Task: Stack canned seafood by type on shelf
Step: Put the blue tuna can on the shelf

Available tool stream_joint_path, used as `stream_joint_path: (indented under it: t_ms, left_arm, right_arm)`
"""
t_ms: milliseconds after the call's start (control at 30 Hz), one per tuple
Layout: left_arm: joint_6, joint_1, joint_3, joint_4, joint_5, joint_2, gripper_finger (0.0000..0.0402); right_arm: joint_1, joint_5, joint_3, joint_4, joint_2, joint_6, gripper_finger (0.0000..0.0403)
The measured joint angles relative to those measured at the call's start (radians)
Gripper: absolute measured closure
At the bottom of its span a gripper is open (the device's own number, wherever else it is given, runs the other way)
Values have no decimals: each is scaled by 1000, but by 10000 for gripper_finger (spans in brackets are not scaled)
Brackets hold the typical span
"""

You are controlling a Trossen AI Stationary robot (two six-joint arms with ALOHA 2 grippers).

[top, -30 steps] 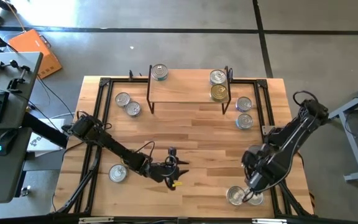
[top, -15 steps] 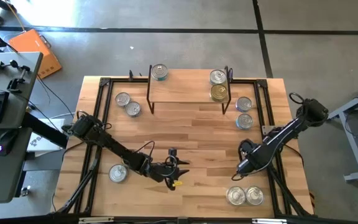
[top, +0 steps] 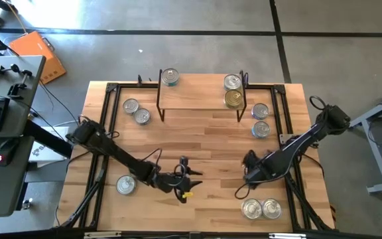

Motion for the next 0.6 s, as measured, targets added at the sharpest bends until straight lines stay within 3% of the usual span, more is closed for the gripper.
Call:
stream_joint_path:
  t_ms: [400, 600]
  left_arm:
    - [71, -40, 0, -5, 11, -101, 266]
    - [43, -40, 0, -79, 10, -159, 266]
  right_arm:
    - [-100, 122, 4, 646, 134, -242, 403]
    - [-75, 321, 4, 804, 129, -367, 403]
